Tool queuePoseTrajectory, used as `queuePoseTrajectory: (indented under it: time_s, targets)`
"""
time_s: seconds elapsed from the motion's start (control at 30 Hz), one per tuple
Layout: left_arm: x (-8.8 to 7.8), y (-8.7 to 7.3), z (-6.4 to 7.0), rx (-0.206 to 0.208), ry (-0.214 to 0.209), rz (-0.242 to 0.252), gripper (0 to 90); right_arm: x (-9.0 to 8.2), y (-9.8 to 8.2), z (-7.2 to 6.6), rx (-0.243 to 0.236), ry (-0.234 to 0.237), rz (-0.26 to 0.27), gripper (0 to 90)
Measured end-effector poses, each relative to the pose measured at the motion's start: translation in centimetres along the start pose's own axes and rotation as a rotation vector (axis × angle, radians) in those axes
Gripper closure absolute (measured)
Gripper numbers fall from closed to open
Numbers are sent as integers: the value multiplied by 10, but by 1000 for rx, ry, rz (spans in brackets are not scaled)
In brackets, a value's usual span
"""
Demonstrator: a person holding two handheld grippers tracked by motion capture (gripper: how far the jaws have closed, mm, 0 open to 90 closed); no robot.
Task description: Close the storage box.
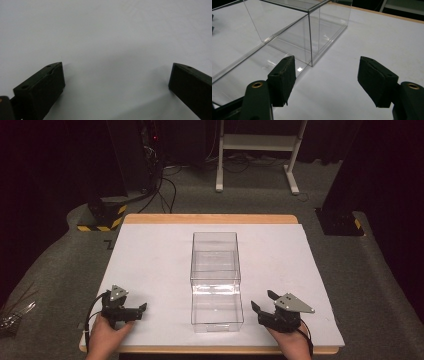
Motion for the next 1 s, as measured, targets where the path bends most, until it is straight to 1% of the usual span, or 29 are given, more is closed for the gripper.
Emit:
queuePoseTrajectory:
  time_s: [0.3, 0.33, 0.6, 0.63, 0.7, 0.77, 0.8, 0.97, 1.0]
  targets:
    - [0, 0, 0, 0, 0, 0, 6, -4, 4, -8, -11, 14, 13, 313]
    - [0, 0, 0, 0, 0, 0, 6, -5, 6, -10, -11, 21, 16, 313]
    - [0, 0, 0, 0, 0, 0, 6, -10, 10, -18, -20, 34, 34, 314]
    - [0, 0, 0, 0, 0, 0, 6, -11, 11, -21, -21, 43, 38, 314]
    - [0, 0, 0, 0, 0, 0, 5, -13, 13, -24, -29, 48, 44, 314]
    - [0, 0, 0, 0, 0, 1, 6, -14, 14, -26, -27, 52, 48, 314]
    - [0, 0, 0, 0, 0, 0, 6, -15, 15, -29, -33, 57, 49, 314]
    - [0, 0, 0, 0, 0, -1, 5, -17, 17, -35, -42, 71, 59, 314]
    - [0, 0, 0, 0, -1, -1, 5, -18, 18, -36, -37, 74, 61, 314]
Point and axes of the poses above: each handheld gripper's, and its own axes: x roughly forward along the jaws, y roughly out of its top, z roughly to its right, the point moved 8 cm from there along x, roughly forward along the jaws, and after that the axes turned 4 degrees about y, right-handed, at the moved point
